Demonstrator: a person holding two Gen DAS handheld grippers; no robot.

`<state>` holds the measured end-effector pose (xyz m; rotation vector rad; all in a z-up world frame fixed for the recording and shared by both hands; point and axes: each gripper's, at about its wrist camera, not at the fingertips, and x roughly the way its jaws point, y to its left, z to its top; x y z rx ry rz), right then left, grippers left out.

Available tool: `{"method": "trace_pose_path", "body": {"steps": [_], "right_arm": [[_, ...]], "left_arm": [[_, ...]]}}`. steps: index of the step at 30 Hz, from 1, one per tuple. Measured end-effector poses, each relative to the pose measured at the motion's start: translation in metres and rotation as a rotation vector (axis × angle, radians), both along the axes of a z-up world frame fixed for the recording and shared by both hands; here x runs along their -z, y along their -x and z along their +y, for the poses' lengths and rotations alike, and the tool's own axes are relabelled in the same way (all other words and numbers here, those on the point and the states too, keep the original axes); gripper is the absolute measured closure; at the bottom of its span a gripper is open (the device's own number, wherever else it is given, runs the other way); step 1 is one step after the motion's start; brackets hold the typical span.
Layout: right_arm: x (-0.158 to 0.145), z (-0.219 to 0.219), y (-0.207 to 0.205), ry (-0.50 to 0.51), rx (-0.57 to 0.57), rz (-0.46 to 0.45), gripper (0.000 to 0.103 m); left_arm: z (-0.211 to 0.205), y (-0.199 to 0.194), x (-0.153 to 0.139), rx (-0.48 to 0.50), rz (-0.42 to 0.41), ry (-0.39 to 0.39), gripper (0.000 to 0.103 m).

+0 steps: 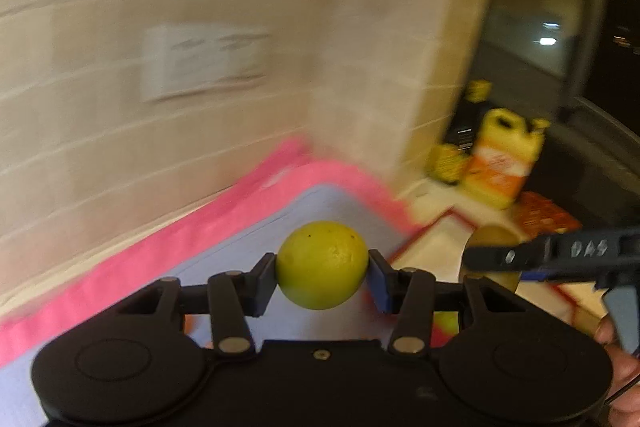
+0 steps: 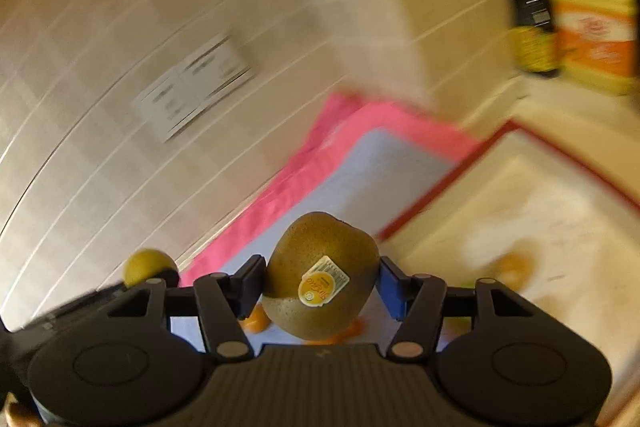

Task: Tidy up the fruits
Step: 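Carry the kiwi and green pomelo toward the red box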

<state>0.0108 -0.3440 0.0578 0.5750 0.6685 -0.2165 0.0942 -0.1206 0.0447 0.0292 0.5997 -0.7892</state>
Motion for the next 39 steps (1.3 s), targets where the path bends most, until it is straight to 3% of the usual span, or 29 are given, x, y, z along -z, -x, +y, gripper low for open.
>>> {"method": "trace_pose_path", "body": {"steps": [5,10,15,19,25,30,39], "right_arm": [[-0.006,-0.058,0.047,0.045,0.156,0.026,0.041],[0.003,-0.11,0.082,0.052,0.261,0.042,0.041],[0.025,-0.148,0.106,0.006,0.304,0.066,0.041],[0.051,-0.168,0.121,-0.043,0.327,0.095,0.041],[0.092,-0.175,0.117,-0.087,0.297,0.175,0.041],[0.106,-0.169,0.107,-0.036,0.285,0.238,0.041],[0.118,-0.162,0.094,0.073,0.26,0.308,0.041]], "left_arm": [[-0.075,0.007,-0.006,0.13,0.006,0.029,0.046],[-0.137,0.013,0.001,0.273,0.109,0.059,0.046],[-0.199,0.024,0.02,0.36,0.145,-0.008,0.046],[-0.243,0.028,0.055,0.425,0.211,-0.107,0.046],[-0.283,0.03,0.103,0.473,0.302,-0.219,0.046],[-0.293,0.024,0.133,0.47,0.36,-0.267,0.046],[-0.3,0.015,0.14,0.44,0.367,-0.264,0.046]]}}
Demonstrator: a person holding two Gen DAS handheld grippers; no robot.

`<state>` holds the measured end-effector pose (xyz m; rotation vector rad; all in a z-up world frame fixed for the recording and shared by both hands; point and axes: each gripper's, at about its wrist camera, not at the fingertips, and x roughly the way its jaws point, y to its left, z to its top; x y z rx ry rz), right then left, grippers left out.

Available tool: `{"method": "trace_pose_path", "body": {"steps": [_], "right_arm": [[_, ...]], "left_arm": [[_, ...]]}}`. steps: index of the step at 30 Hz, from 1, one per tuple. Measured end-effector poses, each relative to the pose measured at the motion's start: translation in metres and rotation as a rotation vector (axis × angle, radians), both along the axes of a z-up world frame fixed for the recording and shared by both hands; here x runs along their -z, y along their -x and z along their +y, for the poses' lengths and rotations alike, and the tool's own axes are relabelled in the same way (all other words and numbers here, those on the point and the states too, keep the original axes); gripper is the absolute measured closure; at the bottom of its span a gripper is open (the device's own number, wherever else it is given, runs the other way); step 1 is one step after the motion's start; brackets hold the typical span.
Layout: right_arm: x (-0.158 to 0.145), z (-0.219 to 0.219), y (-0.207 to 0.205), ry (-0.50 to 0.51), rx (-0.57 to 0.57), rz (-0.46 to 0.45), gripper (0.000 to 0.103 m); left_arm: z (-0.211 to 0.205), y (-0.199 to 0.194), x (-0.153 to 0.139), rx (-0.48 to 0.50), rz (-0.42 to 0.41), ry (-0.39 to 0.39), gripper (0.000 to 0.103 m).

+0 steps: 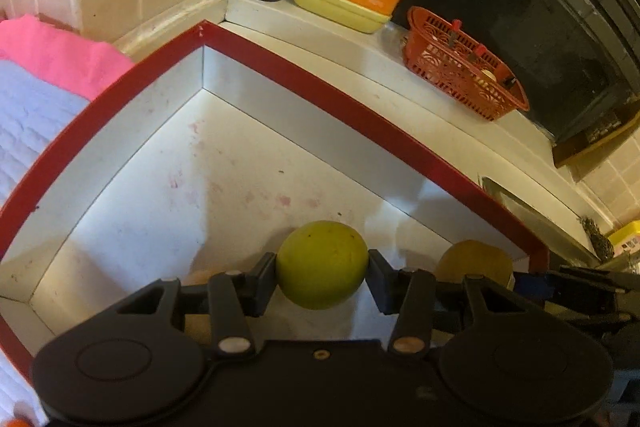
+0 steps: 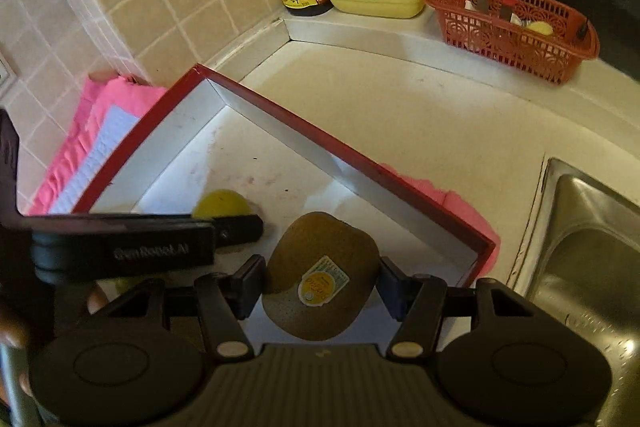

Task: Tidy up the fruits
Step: 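Carry the kiwi and green pomelo toward the red box, then lower the kiwi and pomelo into the red box and open both tools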

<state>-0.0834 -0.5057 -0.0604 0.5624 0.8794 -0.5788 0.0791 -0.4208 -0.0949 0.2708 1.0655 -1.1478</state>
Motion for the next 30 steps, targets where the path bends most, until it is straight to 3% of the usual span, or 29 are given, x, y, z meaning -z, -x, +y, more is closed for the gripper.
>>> {"method": "trace_pose_path", "body": {"steps": [6,13,19,23,25,26,28,30], "right_arm": [[0.002,-0.002,-0.006,0.019,-0.027,0.01,0.041],[0.007,-0.001,-0.02,0.104,-0.042,0.09,0.041],[-0.007,0.004,-0.016,0.104,-0.053,0.087,0.047],[-0.011,0.02,-0.027,0.192,-0.104,0.101,0.049],[-0.001,0.015,-0.03,0.143,-0.103,0.115,0.049],[0.003,0.01,-0.029,0.095,-0.104,0.109,0.049],[0.009,0.004,-0.025,0.018,-0.097,0.096,0.05],[0.007,0.004,-0.02,0.01,-0.091,0.074,0.049]], "left_arm": [[-0.005,-0.016,-0.005,-0.046,-0.054,-0.013,0.046],[-0.008,-0.044,0.001,-0.132,-0.119,-0.054,0.046],[-0.003,-0.047,0.002,-0.131,-0.115,-0.039,0.046],[0.001,-0.051,0.005,-0.14,-0.089,-0.023,0.045],[0.003,-0.052,0.005,-0.144,-0.08,-0.031,0.038],[0.005,-0.052,0.005,-0.149,-0.089,-0.039,0.024],[0.01,-0.054,0.005,-0.162,-0.095,-0.045,0.023],[0.017,-0.059,0.006,-0.181,-0.056,-0.041,0.023]]}}
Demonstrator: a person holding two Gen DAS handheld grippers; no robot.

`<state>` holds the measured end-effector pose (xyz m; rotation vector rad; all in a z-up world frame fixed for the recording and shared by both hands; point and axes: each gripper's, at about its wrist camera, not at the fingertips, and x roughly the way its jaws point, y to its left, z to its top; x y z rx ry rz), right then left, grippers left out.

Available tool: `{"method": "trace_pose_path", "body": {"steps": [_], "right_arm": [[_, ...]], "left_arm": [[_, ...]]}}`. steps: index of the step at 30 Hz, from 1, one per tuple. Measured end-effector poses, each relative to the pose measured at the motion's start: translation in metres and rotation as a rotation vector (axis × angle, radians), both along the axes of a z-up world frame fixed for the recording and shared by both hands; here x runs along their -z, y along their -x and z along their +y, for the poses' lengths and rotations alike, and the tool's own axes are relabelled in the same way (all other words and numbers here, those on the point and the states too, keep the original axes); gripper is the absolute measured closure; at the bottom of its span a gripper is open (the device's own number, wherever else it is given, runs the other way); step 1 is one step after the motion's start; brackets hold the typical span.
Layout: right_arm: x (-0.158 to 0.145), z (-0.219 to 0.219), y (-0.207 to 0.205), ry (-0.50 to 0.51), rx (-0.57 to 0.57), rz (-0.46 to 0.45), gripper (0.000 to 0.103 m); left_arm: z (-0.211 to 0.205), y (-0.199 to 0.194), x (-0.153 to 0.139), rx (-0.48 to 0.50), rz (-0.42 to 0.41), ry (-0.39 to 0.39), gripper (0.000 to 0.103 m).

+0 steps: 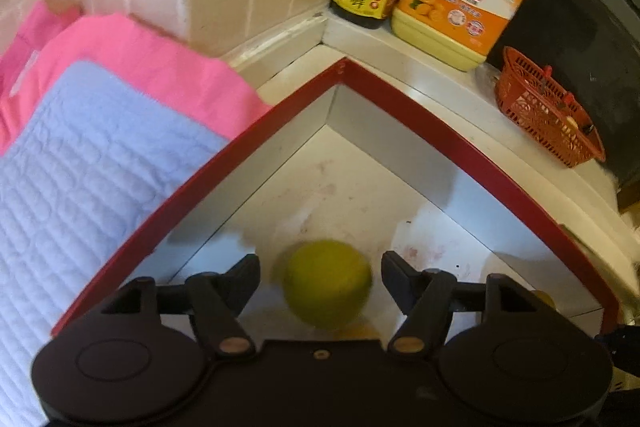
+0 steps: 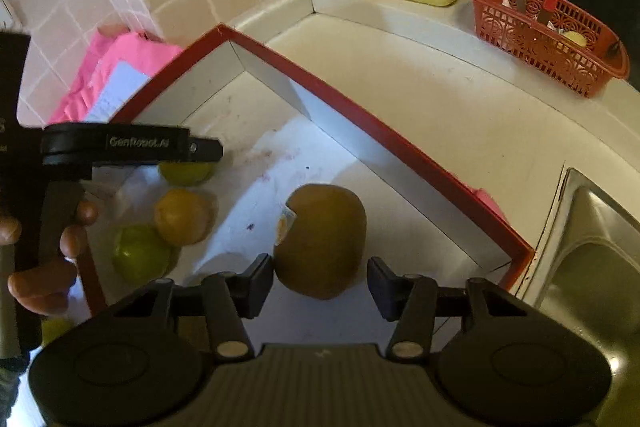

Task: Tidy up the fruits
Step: 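Lower the kiwi and pomelo into the red box and open both tools, then move both open tools out of the box back over the mat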

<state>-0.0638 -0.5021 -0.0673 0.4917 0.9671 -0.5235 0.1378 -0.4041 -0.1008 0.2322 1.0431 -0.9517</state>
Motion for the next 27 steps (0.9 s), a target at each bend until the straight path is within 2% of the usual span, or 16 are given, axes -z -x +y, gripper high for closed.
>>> {"method": "trace_pose_path", "body": {"steps": [4,15,21,27], "right_arm": [[-0.01,0.0,0.008,0.012,0.007,-0.027,0.048],[-0.037,0.012,0.022,0.0,-0.011,-0.094,0.046],[-0.061,0.04,0.021,0.046,-0.067,-0.13,0.043],[-0.092,0.073,0.005,0.098,-0.157,-0.187,0.036]], "left_arm": [[0.014,-0.004,-0.008,-0.036,0.04,0.034,0.023],[0.075,0.007,-0.058,-0.111,-0.028,0.118,0.023],[0.136,0.016,-0.086,-0.186,-0.075,0.19,0.023],[0.211,0.024,-0.124,-0.296,-0.151,0.231,0.023]]}}
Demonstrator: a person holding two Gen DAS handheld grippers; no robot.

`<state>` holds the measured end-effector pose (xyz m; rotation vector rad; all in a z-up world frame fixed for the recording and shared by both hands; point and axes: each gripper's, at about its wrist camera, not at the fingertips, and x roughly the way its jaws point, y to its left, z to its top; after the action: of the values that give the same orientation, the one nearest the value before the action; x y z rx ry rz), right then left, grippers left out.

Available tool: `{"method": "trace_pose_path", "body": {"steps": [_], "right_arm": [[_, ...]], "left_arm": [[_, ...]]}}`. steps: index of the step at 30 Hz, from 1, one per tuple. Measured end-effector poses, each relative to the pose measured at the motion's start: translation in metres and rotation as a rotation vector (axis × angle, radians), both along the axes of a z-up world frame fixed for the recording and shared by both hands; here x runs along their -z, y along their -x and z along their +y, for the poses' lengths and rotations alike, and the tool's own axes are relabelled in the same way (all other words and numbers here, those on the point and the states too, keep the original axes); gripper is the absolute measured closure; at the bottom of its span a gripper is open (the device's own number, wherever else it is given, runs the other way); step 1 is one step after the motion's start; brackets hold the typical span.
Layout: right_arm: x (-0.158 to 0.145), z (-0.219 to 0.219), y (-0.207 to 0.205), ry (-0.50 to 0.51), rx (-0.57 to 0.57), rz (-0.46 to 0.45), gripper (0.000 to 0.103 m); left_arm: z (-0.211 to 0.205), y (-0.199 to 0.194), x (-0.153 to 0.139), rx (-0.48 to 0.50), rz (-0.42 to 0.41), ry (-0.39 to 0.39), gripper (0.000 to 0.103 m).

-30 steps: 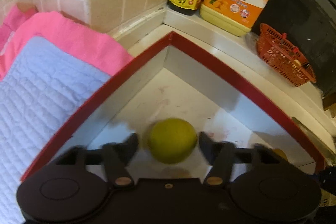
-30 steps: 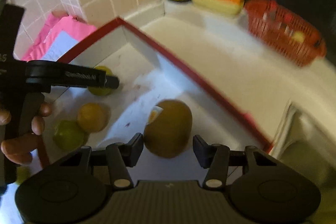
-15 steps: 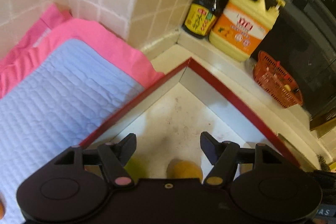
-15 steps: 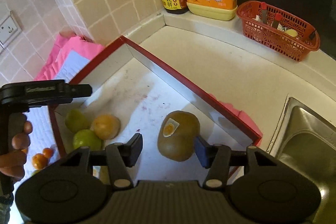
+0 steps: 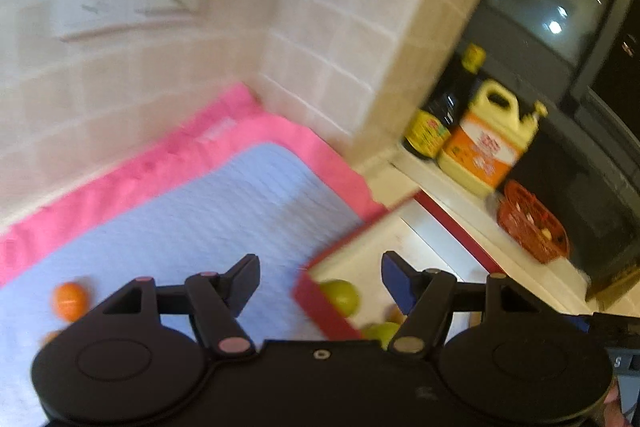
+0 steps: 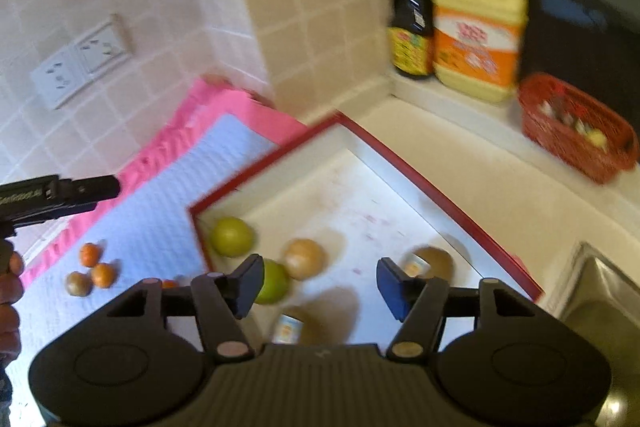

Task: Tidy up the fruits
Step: 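Move both open tools out of the box back over the mat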

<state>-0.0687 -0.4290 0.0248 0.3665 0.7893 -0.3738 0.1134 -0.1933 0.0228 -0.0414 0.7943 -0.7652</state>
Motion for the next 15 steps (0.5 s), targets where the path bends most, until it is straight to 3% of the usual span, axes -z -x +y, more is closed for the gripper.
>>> {"method": "trace_pose_path", "body": {"steps": [7,15], "right_arm": [[-0.03,0.048,-0.033,0.056,-0.13,-0.062,0.03],[-0.053,0.102,-0.083,0.07,-0.261,-0.117,0.03]], "left_arm": [[0.099,0.005,-0.04,-0.176,-0.092,0.047,0.023],[0.185,0.009,-0.067,-0.323,-0.167,0.031,0.023]]}}
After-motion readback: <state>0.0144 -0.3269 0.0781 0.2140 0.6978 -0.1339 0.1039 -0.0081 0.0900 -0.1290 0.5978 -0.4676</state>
